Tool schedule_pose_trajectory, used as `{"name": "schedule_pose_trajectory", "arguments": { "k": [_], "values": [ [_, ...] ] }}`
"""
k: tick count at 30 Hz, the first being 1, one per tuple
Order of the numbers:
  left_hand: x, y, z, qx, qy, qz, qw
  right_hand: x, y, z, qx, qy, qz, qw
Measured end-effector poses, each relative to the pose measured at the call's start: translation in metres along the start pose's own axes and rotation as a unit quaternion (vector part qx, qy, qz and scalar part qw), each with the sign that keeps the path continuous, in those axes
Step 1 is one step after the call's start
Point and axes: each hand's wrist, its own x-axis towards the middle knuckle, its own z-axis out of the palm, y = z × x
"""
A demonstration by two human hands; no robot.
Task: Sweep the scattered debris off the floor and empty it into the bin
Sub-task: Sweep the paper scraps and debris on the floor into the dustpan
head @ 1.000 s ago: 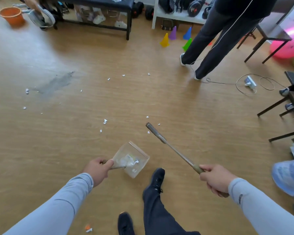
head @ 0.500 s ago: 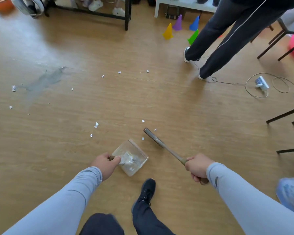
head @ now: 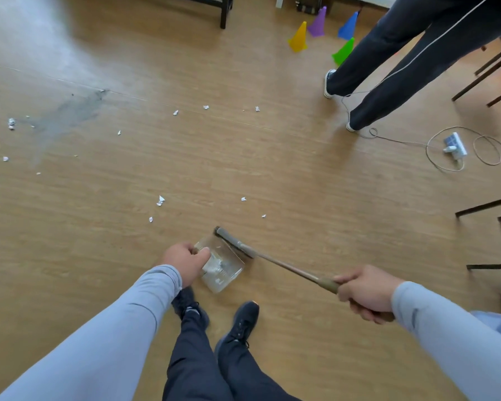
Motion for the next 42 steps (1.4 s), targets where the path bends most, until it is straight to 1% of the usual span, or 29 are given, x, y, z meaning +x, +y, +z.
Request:
{"name": "schedule_pose_trajectory", "arguments": {
  "k": [2, 6, 8, 11, 17, 22, 25, 28, 31, 33, 35, 37, 39, 42],
  "values": [
    [0.001, 0.0, -0.001, 0.009, -0.003, 0.002, 1.0, 0.0, 0.001, 0.003, -0.003, 0.004, -0.004, 1.0],
    [0.001, -0.001, 0.0, 0.024, -0.001, 0.004, 1.0, 0.012, -0.017, 0.037, -0.094, 0.028, -0.028, 0.995],
    [0.001, -0.001, -0.002, 0.019, -0.004, 0.005, 1.0, 0.014, -0.025, 0.045, -0.106, 0.015, -0.032, 0.994],
    [0.001, 0.0, -0.006, 0.012, -0.009, 0.008, 1.0, 0.009, -0.023, 0.031, -0.116, -0.013, -0.029, 0.993],
    [-0.002, 0.003, -0.005, -0.01, -0.031, 0.007, 0.999, -0.021, 0.021, -0.021, 0.0, -0.008, -0.027, 1.0],
    [0.009, 0.018, -0.007, -0.028, -0.03, 0.008, 0.999, -0.01, 0.025, -0.041, 0.046, 0.059, -0.03, 0.997],
    [0.018, 0.032, -0.005, -0.029, -0.028, 0.012, 0.999, 0.021, 0.006, -0.035, 0.019, 0.101, -0.031, 0.994],
    [0.025, 0.047, -0.001, -0.026, -0.024, 0.018, 0.999, 0.054, -0.013, -0.021, -0.019, 0.128, -0.01, 0.992],
    [0.029, 0.057, 0.003, -0.03, -0.01, 0.011, 0.999, 0.064, -0.022, -0.002, -0.055, 0.107, 0.009, 0.993],
    [0.03, 0.061, 0.005, -0.03, -0.004, 0.008, 1.0, 0.057, -0.016, 0.004, -0.071, 0.062, 0.015, 0.995],
    [0.028, 0.064, 0.004, -0.027, -0.005, 0.009, 1.0, 0.041, 0.0, -0.005, -0.068, 0.021, 0.01, 0.997],
    [0.027, 0.065, 0.003, -0.017, -0.006, 0.012, 1.0, 0.024, 0.023, -0.026, -0.042, 0.006, 0.001, 0.999],
    [0.027, 0.064, 0.004, -0.009, -0.003, 0.017, 1.0, 0.007, 0.044, -0.048, 0.013, 0.002, 0.002, 1.0],
    [0.029, 0.062, 0.005, -0.014, 0.005, 0.019, 1.0, -0.003, 0.054, -0.053, 0.037, 0.009, -0.004, 0.999]
  ]
}}
